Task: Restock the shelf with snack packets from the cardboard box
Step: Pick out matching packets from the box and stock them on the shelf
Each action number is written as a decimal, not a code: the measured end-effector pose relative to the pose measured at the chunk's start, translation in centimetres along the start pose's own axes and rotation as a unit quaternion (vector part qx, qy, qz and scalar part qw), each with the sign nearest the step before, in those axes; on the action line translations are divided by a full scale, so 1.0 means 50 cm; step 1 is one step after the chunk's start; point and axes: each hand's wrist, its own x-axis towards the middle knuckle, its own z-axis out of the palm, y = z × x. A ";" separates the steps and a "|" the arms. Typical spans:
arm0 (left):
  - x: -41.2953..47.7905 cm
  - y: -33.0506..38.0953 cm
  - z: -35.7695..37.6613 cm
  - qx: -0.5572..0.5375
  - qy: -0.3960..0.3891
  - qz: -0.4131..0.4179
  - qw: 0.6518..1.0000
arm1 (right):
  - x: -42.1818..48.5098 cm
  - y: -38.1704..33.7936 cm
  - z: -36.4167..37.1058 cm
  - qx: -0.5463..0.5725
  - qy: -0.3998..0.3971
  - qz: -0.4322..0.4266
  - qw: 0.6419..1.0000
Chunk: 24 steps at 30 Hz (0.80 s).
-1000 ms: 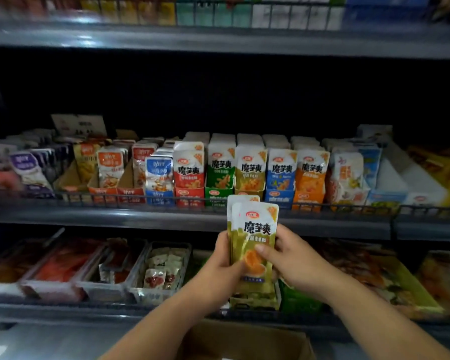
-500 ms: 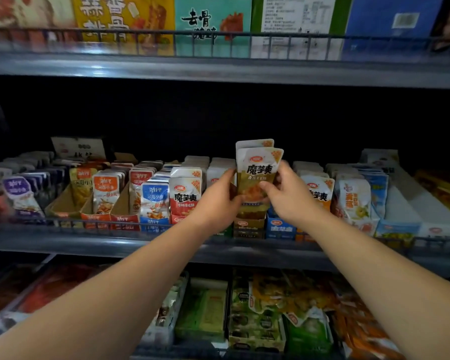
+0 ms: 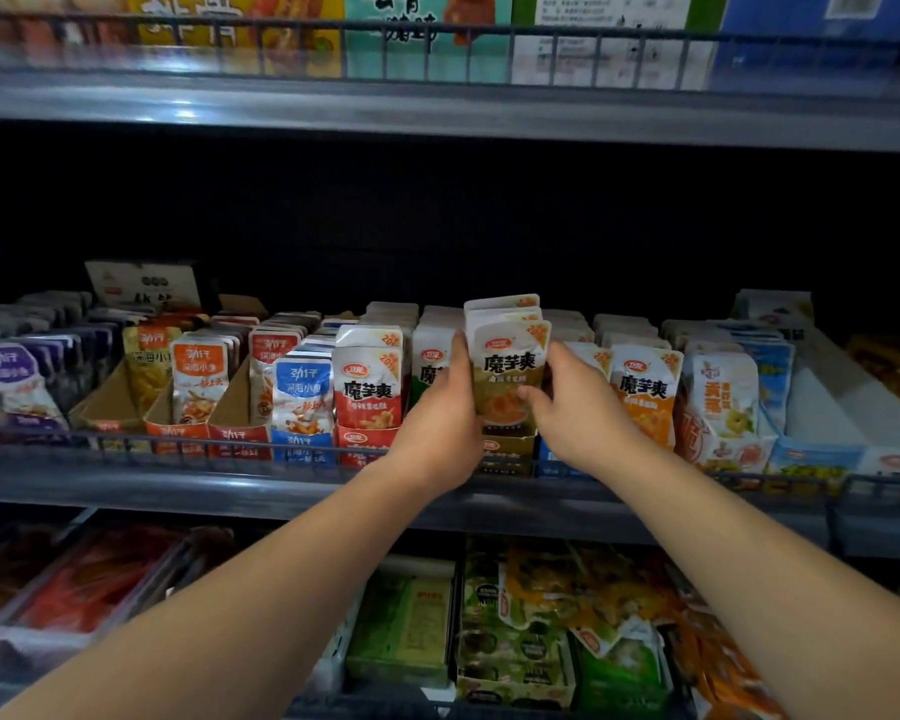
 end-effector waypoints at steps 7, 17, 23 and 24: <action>0.009 -0.004 0.009 0.089 -0.049 -0.006 0.995 | -0.013 0.027 0.006 0.042 0.024 0.023 0.999; -0.007 -0.019 0.022 0.029 -0.055 -0.038 0.997 | 0.018 0.013 -0.018 -0.036 0.003 -0.008 0.999; 0.001 -0.016 0.020 -0.033 -0.028 -0.034 0.998 | 0.058 0.005 -0.043 -0.105 -0.033 -0.045 0.993; 0.001 -0.017 0.021 -0.035 -0.024 -0.031 0.999 | 0.060 0.005 -0.045 -0.106 -0.038 -0.047 0.993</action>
